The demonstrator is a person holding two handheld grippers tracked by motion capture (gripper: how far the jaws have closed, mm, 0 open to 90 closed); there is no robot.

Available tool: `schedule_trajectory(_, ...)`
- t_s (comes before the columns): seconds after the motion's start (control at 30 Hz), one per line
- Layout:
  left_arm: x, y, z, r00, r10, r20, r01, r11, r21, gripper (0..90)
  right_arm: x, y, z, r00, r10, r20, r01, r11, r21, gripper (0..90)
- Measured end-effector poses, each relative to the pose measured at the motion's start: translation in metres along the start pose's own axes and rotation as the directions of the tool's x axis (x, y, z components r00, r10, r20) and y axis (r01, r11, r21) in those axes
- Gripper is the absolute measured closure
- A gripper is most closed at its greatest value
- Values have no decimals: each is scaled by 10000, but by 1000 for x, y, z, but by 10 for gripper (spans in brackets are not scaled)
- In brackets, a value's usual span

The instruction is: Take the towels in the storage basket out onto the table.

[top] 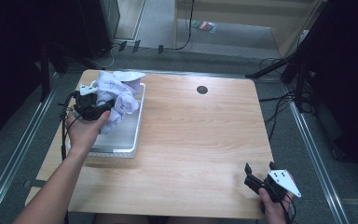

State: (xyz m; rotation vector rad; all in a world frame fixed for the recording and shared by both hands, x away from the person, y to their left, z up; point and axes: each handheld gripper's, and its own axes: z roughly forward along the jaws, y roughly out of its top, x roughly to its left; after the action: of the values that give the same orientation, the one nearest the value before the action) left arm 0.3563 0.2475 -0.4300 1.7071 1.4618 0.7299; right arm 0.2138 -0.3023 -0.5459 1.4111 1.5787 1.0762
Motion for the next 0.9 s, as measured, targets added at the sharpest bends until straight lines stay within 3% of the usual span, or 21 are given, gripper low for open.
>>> schedule_trajectory(0.5, -5, 8, -23, 9995, -39, 305, 66, 9963, -863, 584, 1, 0, 0, 10000, -59, 17, 59, 10000, 4, 124)
schedule_trajectory(0.9, -29, 16, -31, 9973, 218, 702, -129, 9920, -1253, 584, 1, 0, 0, 10000, -80, -27, 80, 10000, -30, 124)
